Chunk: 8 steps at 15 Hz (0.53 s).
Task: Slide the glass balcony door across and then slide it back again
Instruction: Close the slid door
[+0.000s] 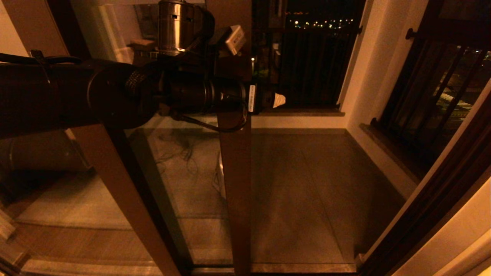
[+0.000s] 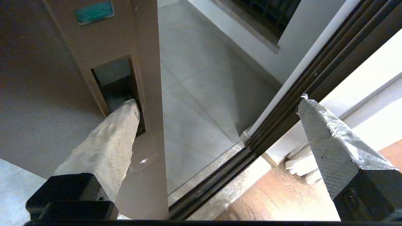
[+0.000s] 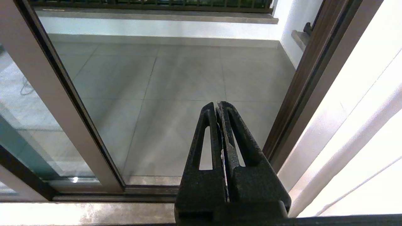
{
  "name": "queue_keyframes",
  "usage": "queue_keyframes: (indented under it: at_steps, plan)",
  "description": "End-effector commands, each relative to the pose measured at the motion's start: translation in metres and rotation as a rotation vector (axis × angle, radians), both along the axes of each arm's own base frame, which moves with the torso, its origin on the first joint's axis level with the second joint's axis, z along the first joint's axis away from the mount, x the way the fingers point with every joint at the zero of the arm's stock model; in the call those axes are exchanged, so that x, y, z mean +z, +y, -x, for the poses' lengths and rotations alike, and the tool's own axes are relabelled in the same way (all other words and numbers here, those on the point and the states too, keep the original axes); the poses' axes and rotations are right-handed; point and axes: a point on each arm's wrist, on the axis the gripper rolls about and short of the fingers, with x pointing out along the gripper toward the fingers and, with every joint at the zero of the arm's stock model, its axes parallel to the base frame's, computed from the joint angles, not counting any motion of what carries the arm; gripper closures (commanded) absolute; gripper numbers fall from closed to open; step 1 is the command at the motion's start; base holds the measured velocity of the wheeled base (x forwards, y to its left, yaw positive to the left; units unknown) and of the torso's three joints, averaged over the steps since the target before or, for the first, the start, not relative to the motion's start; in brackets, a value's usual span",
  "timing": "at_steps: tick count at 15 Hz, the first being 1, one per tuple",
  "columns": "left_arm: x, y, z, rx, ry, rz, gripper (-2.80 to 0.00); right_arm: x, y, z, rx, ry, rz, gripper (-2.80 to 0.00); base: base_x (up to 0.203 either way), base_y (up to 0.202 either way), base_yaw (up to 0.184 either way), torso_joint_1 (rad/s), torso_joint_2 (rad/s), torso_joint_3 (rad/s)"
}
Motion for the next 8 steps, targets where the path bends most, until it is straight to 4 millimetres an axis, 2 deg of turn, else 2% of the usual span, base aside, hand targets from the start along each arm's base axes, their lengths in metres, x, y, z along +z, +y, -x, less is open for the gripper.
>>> queue_keyframes:
  at_steps: [1, 4, 8]
  plan:
    - [-0.0049, -0.0109, 0.0008, -0.028, 0.008, -0.004, -2.80, -0.0001, 0.0000, 0.0000, 0.001, 0.001, 0.001, 0.00, 0.000, 0.000, 0.000, 0.000, 0.00, 0.000]
    - [-0.0080, -0.0162, 0.0030, -0.027, 0.013, -0.012, -2.80, -0.0001, 0.0000, 0.0000, 0.001, 0.001, 0.001, 0.00, 0.000, 0.000, 0.000, 0.000, 0.00, 0.000]
    - [-0.0071, -0.0133, 0.0056, 0.001, 0.012, -0.019, -2.80, -0.0001, 0.0000, 0.0000, 0.001, 0.001, 0.001, 0.00, 0.000, 0.000, 0.000, 0.000, 0.00, 0.000]
